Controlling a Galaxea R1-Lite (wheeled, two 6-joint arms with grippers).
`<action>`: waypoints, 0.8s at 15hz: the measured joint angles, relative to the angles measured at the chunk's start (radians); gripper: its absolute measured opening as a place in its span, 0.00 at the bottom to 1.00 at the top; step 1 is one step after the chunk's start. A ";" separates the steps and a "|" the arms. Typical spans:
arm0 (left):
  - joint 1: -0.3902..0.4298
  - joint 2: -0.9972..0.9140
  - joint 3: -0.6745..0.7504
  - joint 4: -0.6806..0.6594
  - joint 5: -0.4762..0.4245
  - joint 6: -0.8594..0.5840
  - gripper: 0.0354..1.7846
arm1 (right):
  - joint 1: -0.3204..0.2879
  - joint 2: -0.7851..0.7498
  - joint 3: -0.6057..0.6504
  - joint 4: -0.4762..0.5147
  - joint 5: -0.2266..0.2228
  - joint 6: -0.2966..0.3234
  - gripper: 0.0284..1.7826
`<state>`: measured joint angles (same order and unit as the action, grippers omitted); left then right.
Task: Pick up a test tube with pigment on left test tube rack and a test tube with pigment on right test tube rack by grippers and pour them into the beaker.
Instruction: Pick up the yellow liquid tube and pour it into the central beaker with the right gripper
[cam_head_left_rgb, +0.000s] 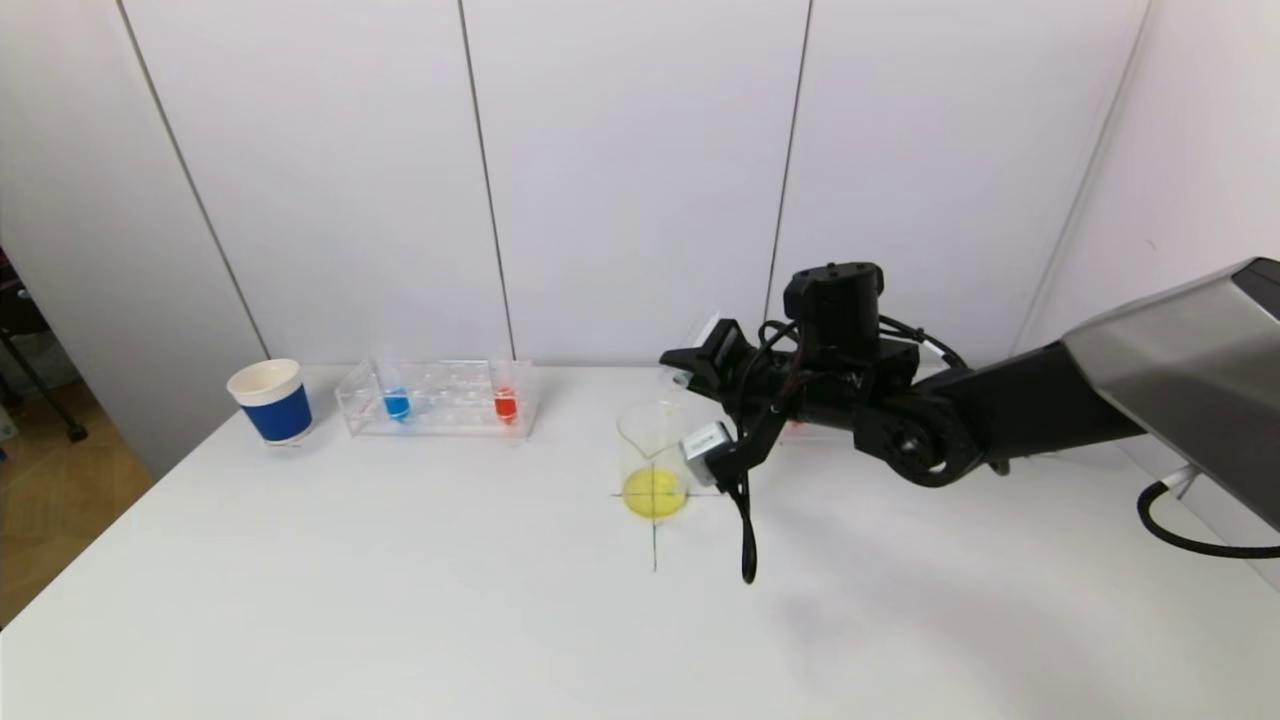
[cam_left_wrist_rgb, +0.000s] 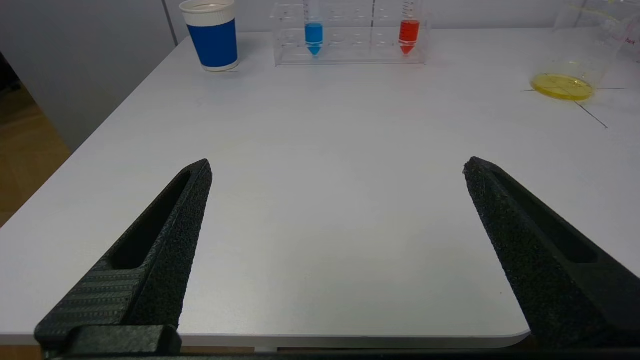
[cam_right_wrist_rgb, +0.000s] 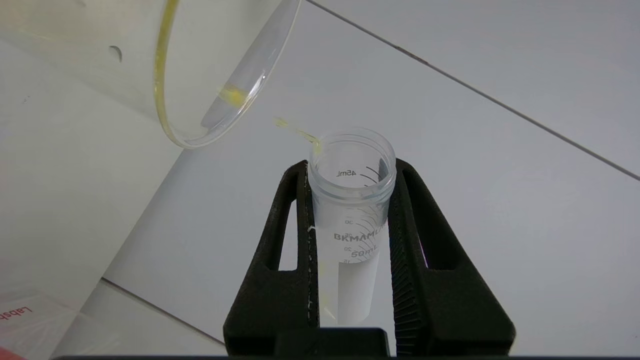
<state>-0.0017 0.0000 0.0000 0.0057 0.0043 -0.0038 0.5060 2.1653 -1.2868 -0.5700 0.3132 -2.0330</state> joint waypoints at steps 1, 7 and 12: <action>0.000 0.000 0.000 0.000 0.000 -0.001 0.99 | 0.002 -0.001 -0.001 0.000 -0.003 -0.004 0.25; 0.000 0.000 0.000 0.000 0.000 0.000 0.99 | 0.005 -0.011 -0.006 0.014 -0.009 -0.026 0.25; 0.000 0.000 0.000 0.000 -0.001 0.000 0.99 | 0.004 -0.025 -0.001 0.017 0.004 0.049 0.25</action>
<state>-0.0017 0.0000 0.0000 0.0062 0.0036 -0.0043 0.5104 2.1406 -1.2877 -0.5526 0.3168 -1.9840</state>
